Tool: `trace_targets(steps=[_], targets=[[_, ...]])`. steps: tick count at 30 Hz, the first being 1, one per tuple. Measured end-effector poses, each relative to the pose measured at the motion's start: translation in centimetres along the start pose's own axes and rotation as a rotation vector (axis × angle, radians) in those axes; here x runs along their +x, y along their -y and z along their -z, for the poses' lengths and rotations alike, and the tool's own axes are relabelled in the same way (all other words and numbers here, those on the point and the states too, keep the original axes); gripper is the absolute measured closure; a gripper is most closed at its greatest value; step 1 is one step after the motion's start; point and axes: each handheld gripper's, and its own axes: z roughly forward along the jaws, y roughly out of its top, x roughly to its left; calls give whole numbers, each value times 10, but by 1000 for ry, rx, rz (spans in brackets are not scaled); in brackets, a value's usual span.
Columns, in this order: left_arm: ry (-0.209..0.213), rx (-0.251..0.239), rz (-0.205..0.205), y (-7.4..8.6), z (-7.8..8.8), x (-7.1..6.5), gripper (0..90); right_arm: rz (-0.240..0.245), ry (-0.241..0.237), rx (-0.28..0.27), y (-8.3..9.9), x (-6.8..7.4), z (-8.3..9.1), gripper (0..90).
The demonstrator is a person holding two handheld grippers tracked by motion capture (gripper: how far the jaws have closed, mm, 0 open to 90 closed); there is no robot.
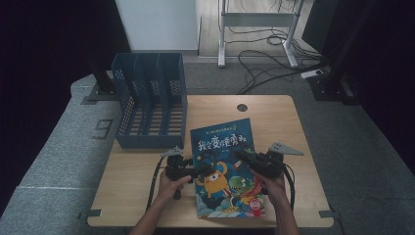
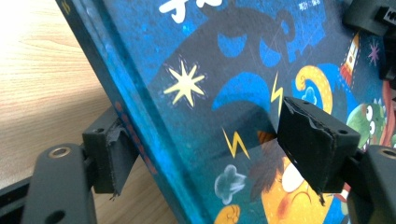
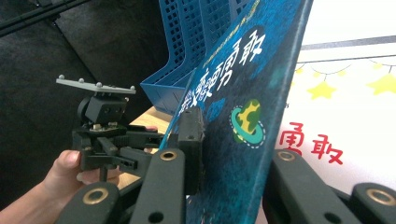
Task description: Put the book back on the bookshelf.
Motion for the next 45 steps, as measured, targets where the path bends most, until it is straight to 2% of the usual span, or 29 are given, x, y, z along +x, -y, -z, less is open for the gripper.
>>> trace_targets(steps=[7,13,15,18,24,32,35,39,45], targets=[[5,3,4,-4,-1,1,229,16,2,4,0,0,0,729],[-6,-10,10,-4,0,0,283,95,46,30,2,-2,0,644],[-9,-14,9,-4,0,-1,303,103,71,49,3,-3,-1,603],[-1,-21,18,-5,0,-1,328,102,70,50,4,-6,0,587],[0,-39,38,-6,1,-2,373,137,99,61,5,-8,1,515],[-3,-52,41,-7,1,-3,436,118,105,83,8,-17,1,443],[-8,-53,37,-7,1,-5,453,159,130,95,9,-17,1,390],[-9,-53,28,-8,1,-6,462,186,140,109,10,-16,1,339],[-1,-63,28,-9,1,-8,490,194,136,131,11,-19,1,279]])
